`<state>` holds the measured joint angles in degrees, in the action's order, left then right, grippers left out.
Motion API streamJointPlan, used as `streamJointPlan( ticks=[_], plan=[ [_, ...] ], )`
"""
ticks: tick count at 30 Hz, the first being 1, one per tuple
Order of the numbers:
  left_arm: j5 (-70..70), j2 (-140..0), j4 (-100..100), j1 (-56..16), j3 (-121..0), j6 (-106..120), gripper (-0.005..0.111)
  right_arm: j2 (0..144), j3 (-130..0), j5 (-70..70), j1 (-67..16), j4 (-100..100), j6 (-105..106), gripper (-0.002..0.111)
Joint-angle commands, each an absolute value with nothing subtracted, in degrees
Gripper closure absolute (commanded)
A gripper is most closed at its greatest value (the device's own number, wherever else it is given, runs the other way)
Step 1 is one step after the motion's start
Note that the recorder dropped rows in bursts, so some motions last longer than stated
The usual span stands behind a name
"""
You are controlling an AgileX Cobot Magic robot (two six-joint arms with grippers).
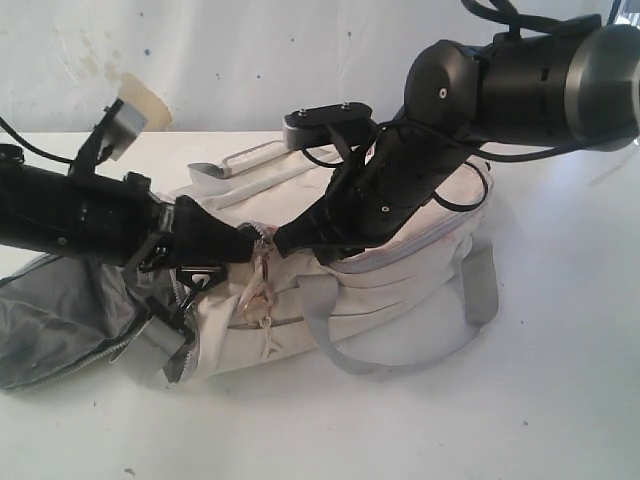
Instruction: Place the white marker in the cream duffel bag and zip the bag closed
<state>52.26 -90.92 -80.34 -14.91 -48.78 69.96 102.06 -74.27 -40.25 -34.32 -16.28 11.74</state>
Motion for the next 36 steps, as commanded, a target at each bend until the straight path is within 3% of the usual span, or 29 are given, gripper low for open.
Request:
streamJointPlan(
  ticks=[1,5,36],
  plan=[
    [47.1,-90.3,-82.3,-18.6,-45.9,72.4,0.049,101.8,-74.9,-39.8,-33.7,-17.0,11.3,0.108],
    [38.5,-90.3,-83.7,-20.9,-42.8,74.4,0.049,101.8,-74.9,-40.0,-33.7,-17.0,11.3,0.108],
    [45.5,-100.4,-99.9,-20.9,-41.3,90.8,0.049,101.8,-74.9,-40.3,-33.7,-18.4,11.3,0.108]
  ],
)
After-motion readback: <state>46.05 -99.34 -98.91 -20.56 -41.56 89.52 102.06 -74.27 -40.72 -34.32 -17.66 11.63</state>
